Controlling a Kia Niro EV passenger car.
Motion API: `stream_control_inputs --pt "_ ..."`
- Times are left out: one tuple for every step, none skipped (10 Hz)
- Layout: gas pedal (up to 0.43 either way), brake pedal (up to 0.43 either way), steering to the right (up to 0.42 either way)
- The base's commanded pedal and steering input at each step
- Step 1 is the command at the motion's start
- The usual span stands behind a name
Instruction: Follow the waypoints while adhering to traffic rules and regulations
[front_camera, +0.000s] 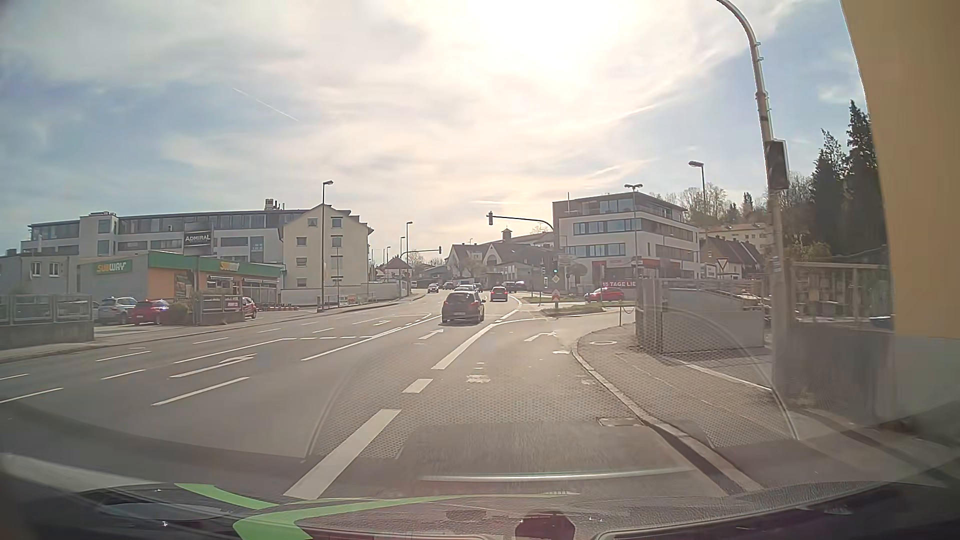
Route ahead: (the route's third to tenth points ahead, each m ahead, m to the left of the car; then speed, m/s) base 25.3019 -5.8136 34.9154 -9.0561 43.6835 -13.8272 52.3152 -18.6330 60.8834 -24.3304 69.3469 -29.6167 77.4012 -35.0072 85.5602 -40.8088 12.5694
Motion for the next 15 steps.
stream_control_inputs --pt "0.000 0.171 0.004" --pt "0.000 0.189 0.004" --pt "0.000 0.201 0.005" --pt "0.000 0.195 0.008" --pt "0.000 0.195 0.010" --pt "0.000 0.195 0.015" --pt "0.000 0.195 0.024" --pt "0.000 0.195 0.034" --pt "0.000 0.195 0.043" --pt "0.000 0.189 0.052" --pt "0.000 0.189 0.059" --pt "0.000 0.189 0.062" --pt "0.000 0.177 0.068" --pt "0.000 0.049 0.077" --pt "0.000 0.000 0.084"
